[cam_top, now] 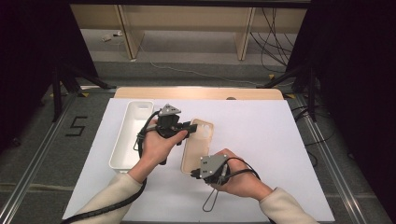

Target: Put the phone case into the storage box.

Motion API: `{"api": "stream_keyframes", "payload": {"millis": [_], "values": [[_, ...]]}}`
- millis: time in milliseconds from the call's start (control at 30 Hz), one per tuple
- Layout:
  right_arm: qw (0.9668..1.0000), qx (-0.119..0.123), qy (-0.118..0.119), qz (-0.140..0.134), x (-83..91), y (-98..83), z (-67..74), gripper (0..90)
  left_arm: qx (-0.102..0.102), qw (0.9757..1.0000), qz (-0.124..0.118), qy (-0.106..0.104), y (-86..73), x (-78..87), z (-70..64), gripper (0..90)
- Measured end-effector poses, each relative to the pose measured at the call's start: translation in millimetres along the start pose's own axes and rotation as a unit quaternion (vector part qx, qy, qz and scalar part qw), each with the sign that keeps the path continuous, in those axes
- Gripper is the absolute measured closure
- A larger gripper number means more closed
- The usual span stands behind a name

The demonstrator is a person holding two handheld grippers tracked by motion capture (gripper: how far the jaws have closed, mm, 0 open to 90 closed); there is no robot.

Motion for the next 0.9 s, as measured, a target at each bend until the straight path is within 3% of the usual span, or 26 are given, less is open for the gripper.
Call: {"api": "stream_keyframes", "payload": {"millis": [333, 400, 500, 900], "values": [[0.9999, 0.002, -0.013, 0.007, -3.1, -0.7, -0.3, 86.7, 0.006, 0.9993, -0.023, -0.030, 1.4, 3.7, -8.9, 80.9], [0.9998, 0.001, -0.016, 0.007, -2.6, -1.2, -0.8, 86.0, -0.016, 0.9994, -0.022, -0.020, 1.3, 4.4, -10.2, 81.3], [0.9997, -0.005, -0.022, 0.005, -0.6, -1.4, -2.8, 81.0, -0.011, 0.9993, -0.027, -0.023, 0.9, 4.4, -8.1, 81.3], [0.9978, -0.048, -0.038, -0.025, 5.0, -2.5, -8.6, 58.4, -0.052, 0.9972, -0.053, -0.004, 4.5, 11.2, -5.0, 81.2]]}}
Point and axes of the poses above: each handheld gripper's, and its own axes: x roughly backward along the jaws, y roughly out of its top, z roughly to its left, the point moved 1 cm from there along -x, roughly forward along the jaws, and after that the axes turned 3 degrees about -z, right-handed, at the moved point
